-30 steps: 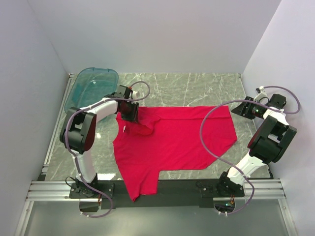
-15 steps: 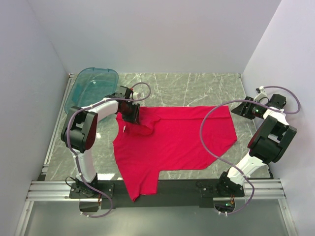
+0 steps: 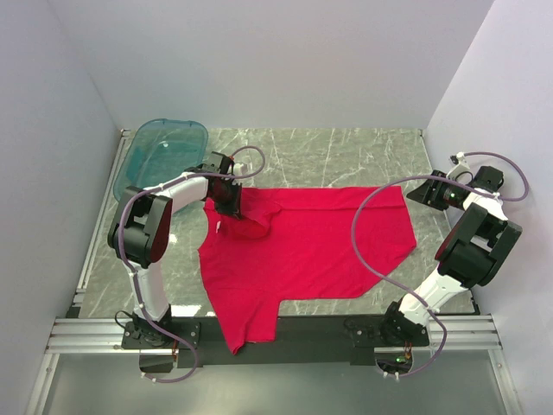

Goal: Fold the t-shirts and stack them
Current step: Fold the tshirt

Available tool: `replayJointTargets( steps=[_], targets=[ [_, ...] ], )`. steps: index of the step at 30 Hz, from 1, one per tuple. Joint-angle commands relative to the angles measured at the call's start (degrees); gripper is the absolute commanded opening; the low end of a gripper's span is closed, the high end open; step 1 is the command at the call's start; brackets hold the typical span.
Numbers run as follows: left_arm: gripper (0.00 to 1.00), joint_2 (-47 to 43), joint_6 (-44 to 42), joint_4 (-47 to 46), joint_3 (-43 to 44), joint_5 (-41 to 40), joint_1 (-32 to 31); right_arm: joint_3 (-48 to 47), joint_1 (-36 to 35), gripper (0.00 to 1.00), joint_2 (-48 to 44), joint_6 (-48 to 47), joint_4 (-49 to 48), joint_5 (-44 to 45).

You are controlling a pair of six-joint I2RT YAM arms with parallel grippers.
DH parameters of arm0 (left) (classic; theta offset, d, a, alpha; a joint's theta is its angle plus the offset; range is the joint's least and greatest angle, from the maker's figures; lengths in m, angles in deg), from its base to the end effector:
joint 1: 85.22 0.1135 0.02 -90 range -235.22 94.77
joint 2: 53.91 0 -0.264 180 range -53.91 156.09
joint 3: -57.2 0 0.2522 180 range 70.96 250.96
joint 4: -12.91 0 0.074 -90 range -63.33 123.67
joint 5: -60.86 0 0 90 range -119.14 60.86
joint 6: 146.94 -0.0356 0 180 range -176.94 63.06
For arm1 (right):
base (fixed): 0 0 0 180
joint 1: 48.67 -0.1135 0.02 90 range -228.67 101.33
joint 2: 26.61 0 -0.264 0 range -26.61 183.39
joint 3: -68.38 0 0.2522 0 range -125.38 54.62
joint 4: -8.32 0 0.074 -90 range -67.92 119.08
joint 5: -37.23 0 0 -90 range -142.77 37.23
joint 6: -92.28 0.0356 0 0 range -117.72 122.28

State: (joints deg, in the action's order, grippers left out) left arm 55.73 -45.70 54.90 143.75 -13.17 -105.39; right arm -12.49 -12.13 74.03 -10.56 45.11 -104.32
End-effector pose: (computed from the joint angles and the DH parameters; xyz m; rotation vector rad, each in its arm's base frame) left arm 0.3593 -0.1424 0.1651 0.2990 2.7340 -0.5356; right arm 0.3051 -0.1914 0.2074 0.1377 2.1907 0.6805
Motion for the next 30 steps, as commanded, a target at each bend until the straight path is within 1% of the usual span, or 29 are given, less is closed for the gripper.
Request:
replayJointTargets(
  steps=[1, 3, 13, 17, 23, 26, 29, 30],
  targets=[
    [0.09, -2.6, -0.4, -0.1, 1.0, 3.2, -0.3, -1.0, 0.9, 0.57, 0.3, 0.7, -0.2, -1.3],
    [0.01, -4.0, -0.1, -0.3, 0.5, 3.9, -0.3, -1.0, 0.9, 0.57, 0.3, 0.7, -0.2, -1.3],
    [0.00, -10.9, 1.2, -1.3, -5.1, 10.7, -1.5, -0.9, 1.0, 0.57, 0.0, 0.8, -0.1, -1.4],
    [0.01, -12.3, 1.8, -2.1, -7.8, 12.7, -2.8, -1.0, 1.1, 0.57, -0.3, 0.9, 0.1, -1.4],
    [0.01, -11.4, 2.7, -3.4, -10.5, 13.3, -5.8, -1.0, 1.2, 0.57, -0.4, 0.9, 0.2, -1.7],
    [0.03, -10.9, 3.5, -4.4, -11.1, 13.0, -7.3, -1.0, 1.3, 0.57, -0.5, 0.8, 0.3, -1.7],
    [0.08, -10.3, 4.3, -5.1, -10.8, 12.9, -8.6, -0.9, 1.2, 0.57, -0.4, 0.8, 0.2, -1.7],
    [0.08, -10.1, 4.5, -5.3, -10.7, 12.9, -9.2, -0.9, 1.3, 0.57, -0.5, 0.8, 0.2, -1.8]
  ],
)
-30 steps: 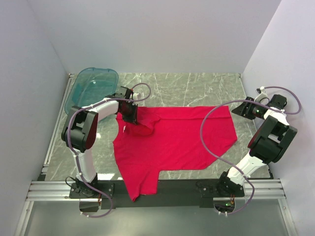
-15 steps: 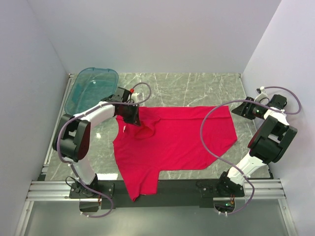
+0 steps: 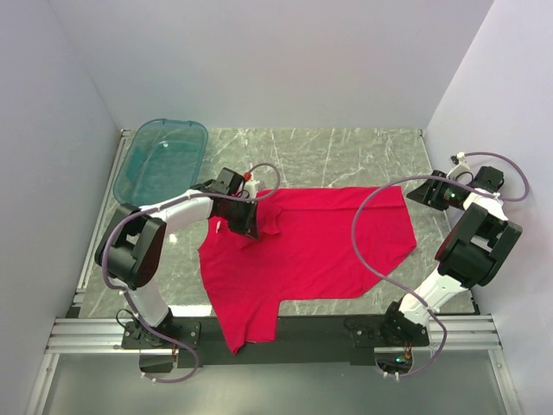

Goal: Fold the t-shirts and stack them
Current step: Fold the tshirt

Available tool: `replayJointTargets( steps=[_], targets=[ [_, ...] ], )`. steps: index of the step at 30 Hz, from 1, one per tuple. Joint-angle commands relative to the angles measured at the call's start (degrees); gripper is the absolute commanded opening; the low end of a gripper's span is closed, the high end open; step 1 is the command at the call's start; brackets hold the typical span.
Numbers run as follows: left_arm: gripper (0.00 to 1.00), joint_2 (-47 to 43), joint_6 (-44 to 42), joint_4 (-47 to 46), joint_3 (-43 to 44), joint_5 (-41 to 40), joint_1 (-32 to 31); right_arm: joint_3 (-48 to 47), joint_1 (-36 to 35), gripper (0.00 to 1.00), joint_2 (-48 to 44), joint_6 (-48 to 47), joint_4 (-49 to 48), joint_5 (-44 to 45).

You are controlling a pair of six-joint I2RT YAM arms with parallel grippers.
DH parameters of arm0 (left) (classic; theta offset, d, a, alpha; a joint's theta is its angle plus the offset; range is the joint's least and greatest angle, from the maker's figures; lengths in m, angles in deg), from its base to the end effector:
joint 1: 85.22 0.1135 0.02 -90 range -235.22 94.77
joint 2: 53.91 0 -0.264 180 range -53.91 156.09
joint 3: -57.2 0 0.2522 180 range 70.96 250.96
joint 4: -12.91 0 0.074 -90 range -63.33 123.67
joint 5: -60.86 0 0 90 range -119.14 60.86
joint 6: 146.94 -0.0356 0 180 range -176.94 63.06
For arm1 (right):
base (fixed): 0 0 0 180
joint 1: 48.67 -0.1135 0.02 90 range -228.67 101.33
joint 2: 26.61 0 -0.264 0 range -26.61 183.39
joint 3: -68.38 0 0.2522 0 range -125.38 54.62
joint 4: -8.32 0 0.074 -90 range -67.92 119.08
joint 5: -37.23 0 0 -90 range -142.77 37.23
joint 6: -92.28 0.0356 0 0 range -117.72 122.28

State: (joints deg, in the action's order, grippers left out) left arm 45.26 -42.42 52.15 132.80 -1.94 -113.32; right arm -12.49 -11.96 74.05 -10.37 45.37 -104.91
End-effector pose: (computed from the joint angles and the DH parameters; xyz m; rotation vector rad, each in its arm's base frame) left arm 0.2936 -0.1752 0.1793 0.4841 2.7070 -0.8600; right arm 0.3043 -0.1918 0.2073 0.1431 2.1873 0.6946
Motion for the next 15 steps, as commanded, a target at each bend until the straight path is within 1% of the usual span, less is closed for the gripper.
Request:
replayJointTargets(
  steps=[1, 3, 4, 5, 6, 7, 9, 11, 12, 15],
  targets=[
    [0.09, 0.7, 1.4, -2.8, 0.4, 1.9, -1.6, -0.9, 1.1, 0.57, -0.5, 0.6, 0.1, -1.2],
    [0.11, 1.6, 1.7, -2.9, 0.9, 2.0, -2.6, -1.0, 1.2, 0.57, -0.5, 0.5, 0.1, -1.2],
    [0.15, 2.1, 1.7, -2.9, 1.2, 1.9, -2.9, -1.0, 1.1, 0.57, -0.4, 0.5, 0.1, -1.2],
    [0.21, 2.9, 1.7, -2.6, 1.4, 0.9, -3.3, -1.1, 1.1, 0.57, -0.4, 0.5, 0.2, -1.3],
    [0.33, 3.2, 1.6, -1.9, 1.9, 0.3, -3.7, -1.2, 1.1, 0.57, -0.4, 0.4, 0.4, -1.3],
    [0.39, 3.5, 1.6, -1.5, 2.1, -0.7, -3.8, -1.1, 1.1, 0.57, -0.5, 0.3, 0.4, -1.3],
    [0.50, 3.0, 2.2, -0.4, 2.1, -5.3, -3.8, -1.0, 1.1, 0.57, -0.5, 0.3, 0.4, -1.2],
    [0.53, 1.2, 3.3, 0.4, 2.4, -12.2, -3.7, -1.0, 1.1, 0.57, -0.5, 0.1, 0.4, -1.2],
    [0.54, 0.6, 3.6, 0.9, 2.4, -14.3, -3.8, -1.0, 1.1, 0.57, -0.3, 0.1, 0.4, -1.2],
    [0.56, -3.2, 4.4, -0.2, 1.7, -18.0, -3.8, -1.1, 1.0, 0.57, -0.3, 0.1, 0.5, -1.5]
  ],
)
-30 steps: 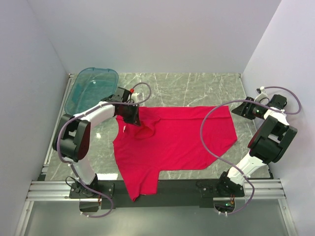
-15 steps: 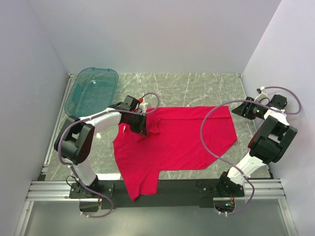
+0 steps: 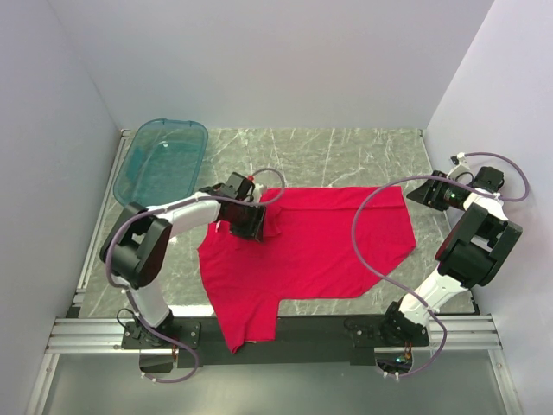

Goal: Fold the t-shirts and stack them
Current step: Fold the tshirt

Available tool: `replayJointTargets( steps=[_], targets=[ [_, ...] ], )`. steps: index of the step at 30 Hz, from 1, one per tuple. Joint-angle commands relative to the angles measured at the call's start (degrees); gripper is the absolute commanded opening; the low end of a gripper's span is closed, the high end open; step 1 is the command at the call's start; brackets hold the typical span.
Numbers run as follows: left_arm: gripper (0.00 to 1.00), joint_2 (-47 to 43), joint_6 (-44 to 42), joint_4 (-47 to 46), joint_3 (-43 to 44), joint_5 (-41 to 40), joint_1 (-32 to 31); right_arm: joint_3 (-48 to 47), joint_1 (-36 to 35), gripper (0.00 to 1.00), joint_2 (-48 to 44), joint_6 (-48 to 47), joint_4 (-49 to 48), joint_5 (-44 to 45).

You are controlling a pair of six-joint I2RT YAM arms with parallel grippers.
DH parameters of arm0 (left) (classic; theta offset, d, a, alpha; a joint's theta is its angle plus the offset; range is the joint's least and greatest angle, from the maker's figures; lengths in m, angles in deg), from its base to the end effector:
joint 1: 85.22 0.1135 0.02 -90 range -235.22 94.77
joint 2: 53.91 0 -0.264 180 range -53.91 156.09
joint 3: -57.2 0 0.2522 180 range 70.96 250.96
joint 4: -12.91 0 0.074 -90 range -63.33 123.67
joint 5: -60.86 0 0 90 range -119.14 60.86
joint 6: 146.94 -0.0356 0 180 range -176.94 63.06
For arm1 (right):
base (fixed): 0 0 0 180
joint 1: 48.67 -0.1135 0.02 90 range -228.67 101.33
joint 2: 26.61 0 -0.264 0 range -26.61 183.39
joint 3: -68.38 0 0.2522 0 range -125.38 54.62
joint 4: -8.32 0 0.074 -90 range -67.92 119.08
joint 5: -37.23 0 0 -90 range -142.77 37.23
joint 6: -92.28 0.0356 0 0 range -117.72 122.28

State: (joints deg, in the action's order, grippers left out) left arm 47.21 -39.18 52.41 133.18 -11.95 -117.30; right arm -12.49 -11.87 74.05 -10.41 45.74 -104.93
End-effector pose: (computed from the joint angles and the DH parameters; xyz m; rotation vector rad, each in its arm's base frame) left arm 0.2871 -0.1924 0.1678 0.4426 2.7606 -0.6479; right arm 0.3035 -0.1920 0.2070 0.1478 2.1904 0.6983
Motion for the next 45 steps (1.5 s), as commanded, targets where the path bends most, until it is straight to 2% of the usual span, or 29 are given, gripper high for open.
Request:
replayJointTargets(
  steps=[1, 8, 11, 14, 17, 19, 22, 23, 25, 26, 29, 32, 35, 39, 45],
  targets=[
    [0.57, -6.0, 1.3, -1.6, 1.2, -8.3, 0.2, -1.1, 0.9, 0.57, -0.6, 0.0, 0.2, -1.5],
    [0.57, -11.4, 5.6, -4.6, 0.3, -10.8, 1.9, -1.9, -0.9, 0.57, -0.9, -3.0, 3.7, -1.2],
    [0.57, -13.9, 9.6, -7.3, -2.7, -10.0, 6.6, -3.4, -4.8, 0.57, -0.8, -8.2, 9.3, -2.1],
    [0.58, -17.3, 13.3, -12.0, -7.8, -9.6, 12.5, -5.8, -11.2, 0.57, -0.6, -18.1, 17.9, -3.5],
    [0.60, -19.1, 15.2, -15.5, -9.6, -10.2, 15.8, -7.4, -20.2, 0.57, -0.9, -23.0, 24.0, -3.5],
    [0.60, -19.1, 15.9, -17.3, -10.0, -10.8, 17.0, -7.3, -27.8, 0.57, -1.4, -23.6, 24.4, -2.7],
    [0.60, -18.2, 16.9, -18.7, -9.6, -14.1, 17.7, -6.6, -36.3, 0.57, -2.0, -19.3, 21.4, -1.6],
    [0.60, -17.4, 17.5, -19.1, -9.4, -14.7, 17.8, -6.5, -42.8, 0.57, -1.9, -15.4, 18.0, -1.1],
    [0.59, -16.7, 17.8, -19.9, -9.0, -16.0, 18.3, -5.8, -48.1, 0.57, -1.0, -10.2, 13.5, 0.1],
    [0.59, -15.9, 18.1, -20.1, -8.6, -16.6, 18.3, -5.8, -52.1, 0.57, -0.4, -4.5, 8.6, 0.5],
    [0.58, -14.1, 18.1, -19.8, -7.0, -17.0, 18.4, -7.2, -58.4, 0.57, 3.7, 5.4, 1.3, 2.8],
    [0.57, -12.6, 18.0, -20.3, -6.4, -17.0, 18.4, -10.0, -61.7, 0.57, 9.4, 10.9, -1.9, 6.7],
    [0.56, -12.3, 17.8, -21.6, -6.8, -17.0, 18.4, -9.4, -63.2, 0.56, 10.9, 14.1, -4.1, 10.2],
    [0.53, -12.2, 17.7, -23.2, -7.2, -14.8, 18.4, -7.2, -65.0, 0.56, 11.1, 16.3, -6.9, 12.3],
    [0.53, -14.5, 17.6, -24.3, -9.7, -12.9, 18.4, -9.1, -67.0, 0.56, 13.5, 17.9, -6.5, 14.4]
  ],
)
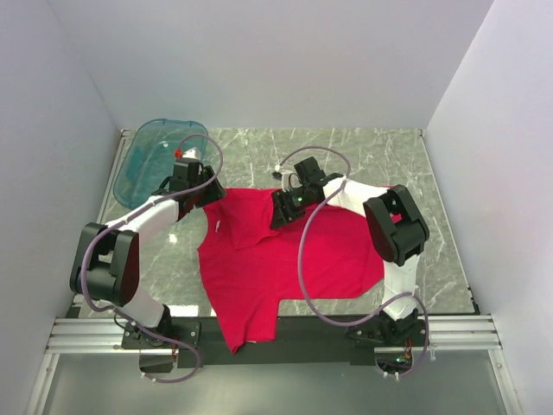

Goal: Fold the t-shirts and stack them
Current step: Fold the tshirt

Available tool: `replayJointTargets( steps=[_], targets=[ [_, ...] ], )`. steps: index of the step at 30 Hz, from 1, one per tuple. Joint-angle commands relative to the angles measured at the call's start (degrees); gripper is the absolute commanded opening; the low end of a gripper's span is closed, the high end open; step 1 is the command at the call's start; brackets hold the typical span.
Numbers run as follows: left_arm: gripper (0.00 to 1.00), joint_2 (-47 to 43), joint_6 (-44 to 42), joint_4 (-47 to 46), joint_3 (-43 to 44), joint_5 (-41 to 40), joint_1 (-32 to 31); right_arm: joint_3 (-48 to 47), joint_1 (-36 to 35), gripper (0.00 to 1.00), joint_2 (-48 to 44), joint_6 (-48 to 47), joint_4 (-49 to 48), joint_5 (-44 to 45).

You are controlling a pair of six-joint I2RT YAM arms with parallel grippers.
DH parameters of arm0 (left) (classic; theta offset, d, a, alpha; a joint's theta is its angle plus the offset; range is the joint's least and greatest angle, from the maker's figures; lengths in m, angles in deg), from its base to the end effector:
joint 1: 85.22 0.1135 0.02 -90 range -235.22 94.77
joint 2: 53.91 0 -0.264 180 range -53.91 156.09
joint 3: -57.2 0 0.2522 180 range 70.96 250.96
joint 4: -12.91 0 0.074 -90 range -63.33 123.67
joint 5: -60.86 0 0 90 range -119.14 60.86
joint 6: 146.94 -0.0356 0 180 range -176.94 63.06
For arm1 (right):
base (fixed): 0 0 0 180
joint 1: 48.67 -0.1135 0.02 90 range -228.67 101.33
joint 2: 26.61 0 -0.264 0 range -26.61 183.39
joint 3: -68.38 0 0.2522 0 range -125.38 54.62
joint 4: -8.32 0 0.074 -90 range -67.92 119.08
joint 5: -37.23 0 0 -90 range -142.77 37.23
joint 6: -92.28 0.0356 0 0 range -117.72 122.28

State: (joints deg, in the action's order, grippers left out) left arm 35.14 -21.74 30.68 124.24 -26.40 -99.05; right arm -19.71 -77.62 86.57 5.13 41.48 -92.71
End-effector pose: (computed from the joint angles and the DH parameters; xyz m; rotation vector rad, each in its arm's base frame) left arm 0.3236 -0.0814 0.2128 -0.4037 2.2795 -0.5005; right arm 0.3439 0.2163 0.1631 -0.8445 2.4596 1.1055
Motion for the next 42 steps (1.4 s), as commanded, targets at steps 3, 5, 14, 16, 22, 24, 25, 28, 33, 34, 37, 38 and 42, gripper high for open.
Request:
replayJointTargets(
  steps=[3, 5, 14, 16, 22, 24, 25, 28, 33, 34, 37, 38, 42],
  targets=[
    [0.53, -3.8, 0.2, -2.2, -2.1, 2.0, 0.1, -2.7, -1.7, 0.53, 2.4, 3.1, -1.4, 3.6],
    [0.54, -5.5, 0.5, -2.3, -3.6, 2.3, 0.1, -2.3, -1.6, 0.52, 2.3, 3.1, -1.3, 4.4],
    [0.53, -13.5, 1.7, -1.3, -9.2, 7.0, -0.4, -0.8, -1.6, 0.42, 0.5, 2.9, -0.9, 7.2],
    [0.53, -15.4, 2.2, -0.6, -10.6, 7.7, -1.1, -0.4, -1.6, 0.38, 0.2, 3.1, -0.8, 7.9],
    [0.53, -19.7, 4.4, 0.9, -15.2, 8.3, -4.0, 0.8, -1.5, 0.21, -1.4, 2.8, -0.1, 10.8],
    [0.54, -20.4, 5.2, 0.9, -16.3, 8.0, -5.4, 1.1, -1.6, 0.19, -2.3, 2.5, 0.2, 12.3],
    [0.54, -20.7, 5.8, 1.1, -17.2, 7.8, -5.9, 1.3, -1.5, 0.19, -2.7, 2.4, 0.2, 12.7],
    [0.54, -20.7, 6.8, 0.9, -18.7, 6.9, -7.8, 1.7, -1.6, 0.20, -3.6, 2.1, 0.6, 13.1],
    [0.54, -20.5, 7.6, 0.9, -19.8, 5.8, -9.7, 2.1, -1.5, 0.35, -4.5, 1.3, 1.3, 13.0],
    [0.54, -20.5, 7.7, 1.2, -19.8, 5.1, -9.9, 2.1, -1.5, 0.35, -4.7, 0.8, 1.4, 13.1],
    [0.54, -20.0, 7.7, 1.3, -20.1, 4.6, -10.3, 1.8, -1.5, 0.37, -6.0, -0.9, 2.2, 13.0],
    [0.54, -19.6, 7.8, 1.2, -20.1, 5.0, -10.3, 1.5, -1.4, 0.37, -6.6, -1.7, 2.6, 11.7],
    [0.53, -17.0, 7.9, 0.4, -20.1, 5.5, -11.1, 0.4, -0.9, 0.39, -8.1, -7.2, 5.4, 6.2]
  ],
)
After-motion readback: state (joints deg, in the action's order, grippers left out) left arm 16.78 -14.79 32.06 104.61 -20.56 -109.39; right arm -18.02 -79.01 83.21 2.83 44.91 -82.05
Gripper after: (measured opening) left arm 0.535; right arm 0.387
